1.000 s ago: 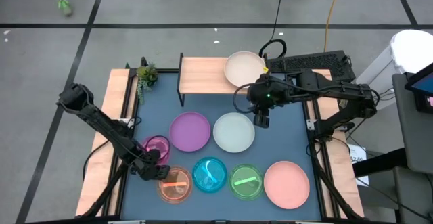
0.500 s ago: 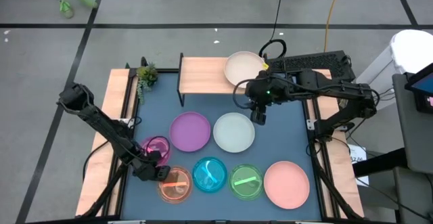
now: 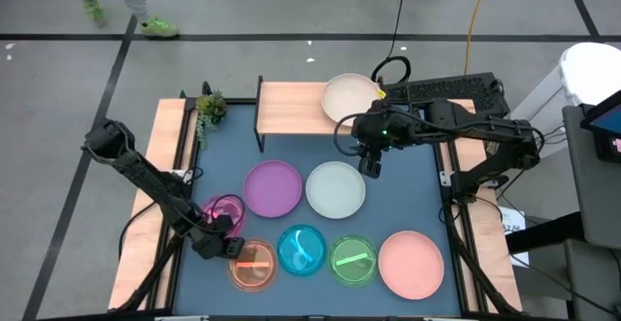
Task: Place and stack plates onto a shelf
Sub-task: Put the orange plate on the shelf
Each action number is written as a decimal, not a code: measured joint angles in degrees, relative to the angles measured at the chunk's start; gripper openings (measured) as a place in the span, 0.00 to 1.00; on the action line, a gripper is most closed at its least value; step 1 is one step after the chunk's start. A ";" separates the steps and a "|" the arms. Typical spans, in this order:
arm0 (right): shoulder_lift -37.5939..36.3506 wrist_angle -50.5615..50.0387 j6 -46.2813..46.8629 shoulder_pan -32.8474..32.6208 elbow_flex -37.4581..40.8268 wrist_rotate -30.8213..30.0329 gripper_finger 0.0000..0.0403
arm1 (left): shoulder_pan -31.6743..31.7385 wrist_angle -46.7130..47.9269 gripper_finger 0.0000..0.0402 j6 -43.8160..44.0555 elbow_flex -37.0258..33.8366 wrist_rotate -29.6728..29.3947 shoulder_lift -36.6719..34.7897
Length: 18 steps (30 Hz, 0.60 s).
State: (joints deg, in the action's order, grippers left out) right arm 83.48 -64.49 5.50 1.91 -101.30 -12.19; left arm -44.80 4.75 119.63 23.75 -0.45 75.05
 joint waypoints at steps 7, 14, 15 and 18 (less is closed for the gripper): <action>0.00 0.00 -0.15 0.00 0.00 0.00 0.37 | 0.02 0.21 0.10 -0.56 -0.04 -0.26 0.02; 0.00 0.00 -0.17 0.00 0.00 0.00 0.37 | 0.02 -0.65 0.02 -0.61 -0.04 -0.10 0.00; 0.00 0.00 -0.17 0.00 0.00 0.00 0.37 | 0.02 -1.48 0.02 -0.69 -0.04 -0.01 0.00; 0.00 0.00 -0.12 0.00 0.00 0.00 0.37 | 0.02 -4.51 0.01 -0.85 -0.04 0.20 0.00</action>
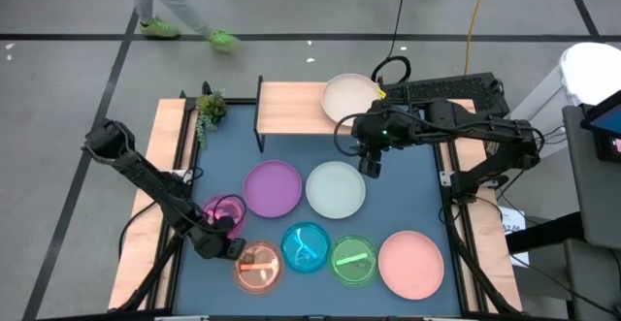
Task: Place and stack plates onto a shelf
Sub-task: Put the orange plate on the shelf
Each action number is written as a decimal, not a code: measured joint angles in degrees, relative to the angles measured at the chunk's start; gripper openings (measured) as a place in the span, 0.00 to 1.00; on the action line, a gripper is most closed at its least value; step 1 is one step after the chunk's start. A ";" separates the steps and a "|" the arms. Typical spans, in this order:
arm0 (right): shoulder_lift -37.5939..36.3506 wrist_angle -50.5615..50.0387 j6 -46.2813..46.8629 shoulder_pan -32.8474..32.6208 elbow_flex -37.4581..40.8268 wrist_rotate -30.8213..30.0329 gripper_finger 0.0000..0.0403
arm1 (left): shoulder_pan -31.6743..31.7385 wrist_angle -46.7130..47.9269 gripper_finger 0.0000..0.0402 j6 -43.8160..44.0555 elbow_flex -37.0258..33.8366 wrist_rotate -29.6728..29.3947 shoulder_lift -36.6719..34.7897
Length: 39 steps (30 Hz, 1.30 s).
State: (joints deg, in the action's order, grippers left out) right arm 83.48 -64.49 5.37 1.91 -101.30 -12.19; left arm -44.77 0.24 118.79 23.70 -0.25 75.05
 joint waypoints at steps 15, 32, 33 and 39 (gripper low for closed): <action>0.00 -0.02 1.46 0.00 0.00 0.20 0.37 | 0.00 -7.67 0.01 -0.90 0.63 0.28 -0.78; 0.00 -0.21 5.96 -0.07 0.00 0.24 0.37 | 2.59 -7.32 0.01 -8.64 2.51 -6.02 -13.12; 0.00 -0.21 5.96 -0.07 0.00 0.24 0.37 | 3.27 -7.31 0.01 -9.58 2.51 -6.89 -14.00; 0.00 -0.19 6.42 -0.07 0.00 0.24 0.37 | 9.11 -7.29 0.01 -15.93 2.51 -9.01 -18.23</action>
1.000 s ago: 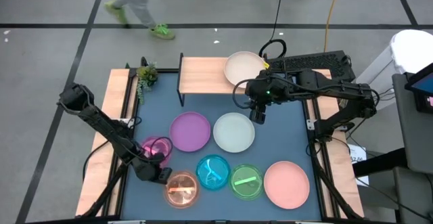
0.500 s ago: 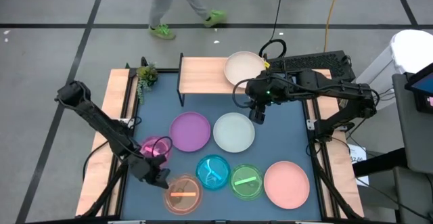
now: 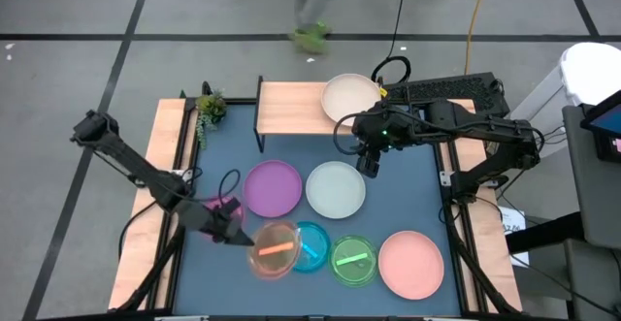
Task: Place and stack plates onto a shelf
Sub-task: Put the orange plate on the shelf
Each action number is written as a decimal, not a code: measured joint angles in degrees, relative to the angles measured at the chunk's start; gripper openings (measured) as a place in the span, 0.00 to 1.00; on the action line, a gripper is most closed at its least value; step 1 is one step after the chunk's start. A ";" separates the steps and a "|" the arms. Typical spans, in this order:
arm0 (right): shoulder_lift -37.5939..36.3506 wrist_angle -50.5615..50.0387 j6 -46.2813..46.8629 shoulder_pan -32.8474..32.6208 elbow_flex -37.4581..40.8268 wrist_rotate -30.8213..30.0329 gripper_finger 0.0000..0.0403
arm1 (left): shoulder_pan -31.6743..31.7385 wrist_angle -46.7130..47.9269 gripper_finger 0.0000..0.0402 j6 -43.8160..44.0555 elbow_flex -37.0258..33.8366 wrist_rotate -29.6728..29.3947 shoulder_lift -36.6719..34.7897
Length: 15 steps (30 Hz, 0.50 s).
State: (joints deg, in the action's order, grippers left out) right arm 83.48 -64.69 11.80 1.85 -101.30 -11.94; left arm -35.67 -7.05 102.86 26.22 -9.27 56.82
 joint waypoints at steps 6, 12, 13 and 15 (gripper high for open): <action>0.00 0.00 2.61 0.00 0.00 0.02 0.37 | 8.45 2.68 0.01 -5.63 0.02 -0.03 -3.18; 0.00 0.00 6.29 -0.07 0.00 0.23 0.37 | 17.57 2.72 0.01 -12.66 1.35 -0.05 -5.41; 0.00 0.00 6.90 -0.07 0.00 0.30 0.37 | 19.02 2.52 0.01 -14.11 1.98 -0.05 -5.64; -0.01 0.00 8.24 -0.09 0.00 0.52 0.37 | 22.02 2.69 0.01 -17.25 3.40 -0.03 -5.79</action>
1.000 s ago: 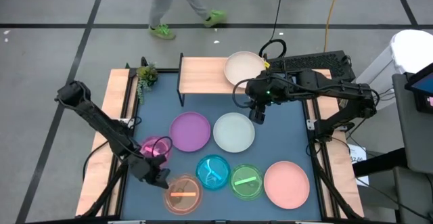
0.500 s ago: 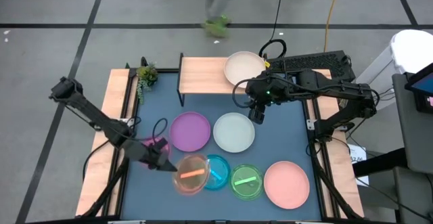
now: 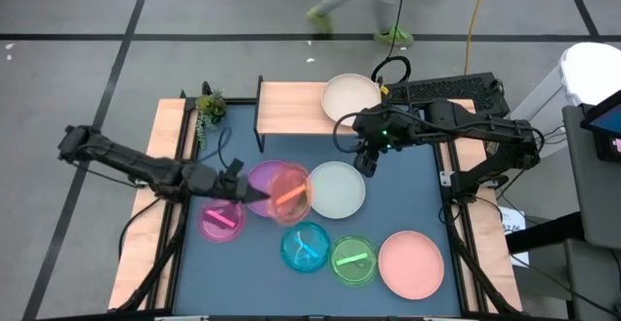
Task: Place and stack plates onto a shelf
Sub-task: Put the orange plate on the shelf
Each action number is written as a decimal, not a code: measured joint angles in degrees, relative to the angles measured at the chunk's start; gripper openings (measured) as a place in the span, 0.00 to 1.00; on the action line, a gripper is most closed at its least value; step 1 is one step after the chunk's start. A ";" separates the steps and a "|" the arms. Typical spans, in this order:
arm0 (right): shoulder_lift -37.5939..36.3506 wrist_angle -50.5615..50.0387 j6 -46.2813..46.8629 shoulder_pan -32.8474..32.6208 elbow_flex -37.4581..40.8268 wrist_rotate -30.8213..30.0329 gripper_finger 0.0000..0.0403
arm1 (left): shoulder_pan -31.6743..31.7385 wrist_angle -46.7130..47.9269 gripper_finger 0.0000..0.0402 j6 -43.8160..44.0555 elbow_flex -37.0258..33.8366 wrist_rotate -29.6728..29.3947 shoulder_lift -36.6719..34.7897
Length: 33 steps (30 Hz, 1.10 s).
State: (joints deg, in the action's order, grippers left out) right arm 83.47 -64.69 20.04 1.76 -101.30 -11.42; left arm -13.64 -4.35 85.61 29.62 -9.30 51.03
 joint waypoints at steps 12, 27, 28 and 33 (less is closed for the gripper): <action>-0.44 -0.31 1.95 0.00 0.00 -0.51 0.37 | 19.33 27.81 0.01 -18.38 15.72 -1.71 0.02; -0.89 0.15 -4.93 0.13 -0.09 -8.15 0.37 | 40.35 26.53 0.01 -31.04 23.39 -0.17 8.71; -0.89 0.15 -5.17 0.13 -0.09 -8.22 0.37 | 41.19 26.41 0.01 -31.70 24.10 0.54 9.88; -0.89 -0.40 -4.63 0.13 -0.07 -8.31 0.37 | 44.76 27.00 0.01 -33.21 26.46 5.32 15.63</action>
State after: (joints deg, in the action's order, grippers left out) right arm 82.59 -65.08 15.41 1.89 -101.36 -19.73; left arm 31.11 22.65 52.40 56.07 -3.98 66.66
